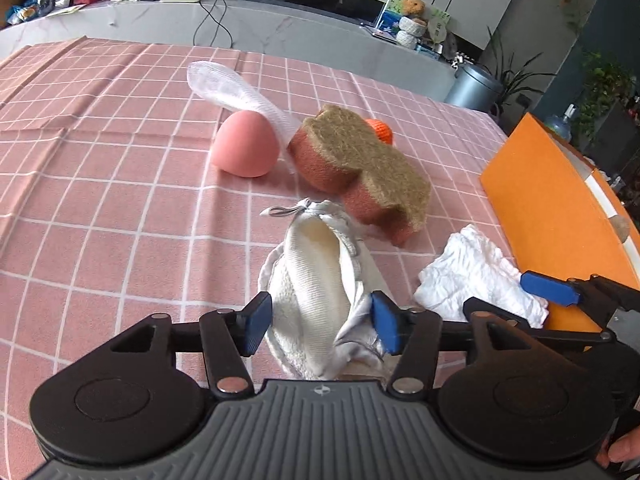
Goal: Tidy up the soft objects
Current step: 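Grasp the cream drawstring bag with the left gripper while the right gripper grasps the white crumpled cloth, then lift the cream bag and white cloth and carry them over the orange box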
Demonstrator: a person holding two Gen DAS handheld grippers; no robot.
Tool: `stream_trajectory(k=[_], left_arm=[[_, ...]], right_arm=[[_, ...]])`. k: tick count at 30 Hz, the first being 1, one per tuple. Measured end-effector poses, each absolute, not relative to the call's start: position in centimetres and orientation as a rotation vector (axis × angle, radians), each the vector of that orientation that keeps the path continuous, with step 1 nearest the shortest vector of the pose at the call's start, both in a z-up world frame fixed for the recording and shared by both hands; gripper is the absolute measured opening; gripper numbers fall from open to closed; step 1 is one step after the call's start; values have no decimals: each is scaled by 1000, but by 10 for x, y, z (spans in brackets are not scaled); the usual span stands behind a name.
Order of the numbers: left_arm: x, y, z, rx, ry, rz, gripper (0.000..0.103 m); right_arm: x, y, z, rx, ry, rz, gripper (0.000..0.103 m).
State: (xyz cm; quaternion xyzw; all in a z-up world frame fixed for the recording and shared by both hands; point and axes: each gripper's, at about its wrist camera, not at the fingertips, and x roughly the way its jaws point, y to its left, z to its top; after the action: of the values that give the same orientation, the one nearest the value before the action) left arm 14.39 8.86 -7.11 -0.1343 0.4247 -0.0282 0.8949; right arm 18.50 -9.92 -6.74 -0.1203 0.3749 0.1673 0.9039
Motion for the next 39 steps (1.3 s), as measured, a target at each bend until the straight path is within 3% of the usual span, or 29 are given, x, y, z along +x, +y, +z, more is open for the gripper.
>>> stream_trajectory(k=[2,5,16,20,25,28,32,39], left_arm=[[143,87,-72,-258,879,-34,79],[143,88,-76,-266,879,-25,83],[143,74,-79,-230,842,-40,80],[142,71,-79,-207,829,-42,66],[141,73,-80,-204,825,-51,49],[139,75,-79,-234,821,-72,34],[134,73,-76,-231,817,-89,27],[120,78,-64,-263,780,-90,26]], right_arm=[[187,-98,-70,-244,783,350,73],[189,-96,-73,-227,788,342,75],[192,-102,-87,-88,806,323,76],[187,-99,-86,-95,795,338,66],[179,-91,-83,-124,782,378,39],[177,-87,-82,-128,780,383,31],[173,-85,-76,-144,763,387,26],[158,-87,-54,-171,692,385,26]])
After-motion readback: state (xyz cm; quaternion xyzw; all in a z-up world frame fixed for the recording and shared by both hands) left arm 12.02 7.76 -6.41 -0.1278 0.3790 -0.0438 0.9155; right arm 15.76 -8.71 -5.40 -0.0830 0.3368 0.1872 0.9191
